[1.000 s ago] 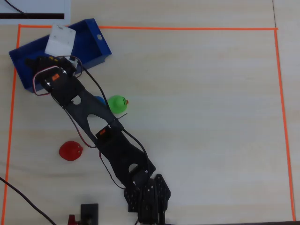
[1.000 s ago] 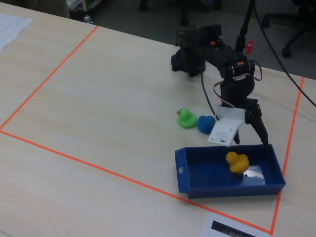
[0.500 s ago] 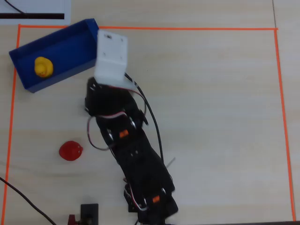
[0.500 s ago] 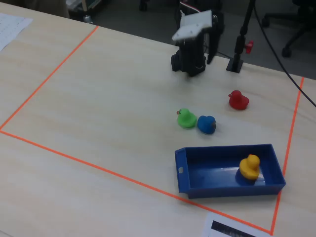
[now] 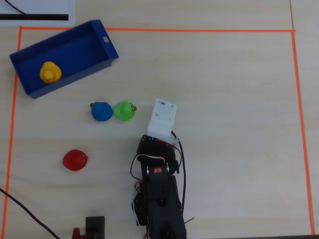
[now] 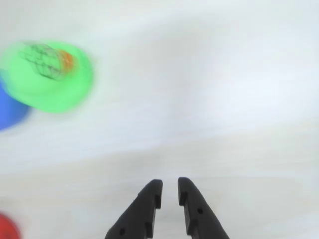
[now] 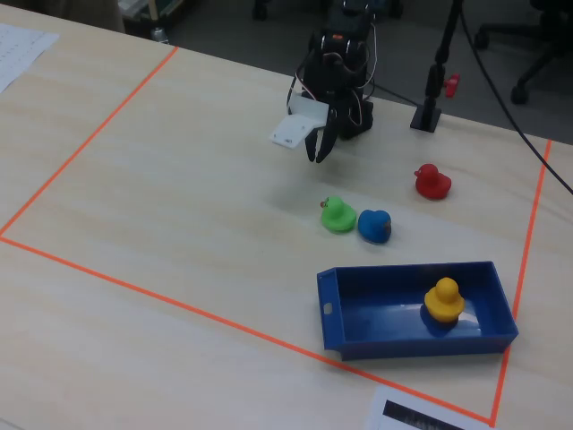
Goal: Grasp yellow duck and put it into box.
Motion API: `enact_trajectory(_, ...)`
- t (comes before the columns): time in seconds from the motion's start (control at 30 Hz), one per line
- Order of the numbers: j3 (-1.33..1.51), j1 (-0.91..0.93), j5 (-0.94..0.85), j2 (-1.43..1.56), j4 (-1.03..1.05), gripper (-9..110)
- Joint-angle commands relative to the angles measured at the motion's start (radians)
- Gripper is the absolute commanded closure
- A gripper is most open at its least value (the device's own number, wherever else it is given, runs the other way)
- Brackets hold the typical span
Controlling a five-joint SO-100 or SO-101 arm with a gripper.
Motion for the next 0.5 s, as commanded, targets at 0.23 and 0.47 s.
enact_trajectory(0.23, 0.173, 0.051, -0.051, 0.206, 0.083, 101)
enact_trajectory(0.47, 0.187, 0.037, -0.075, 0.206, 0.098, 101)
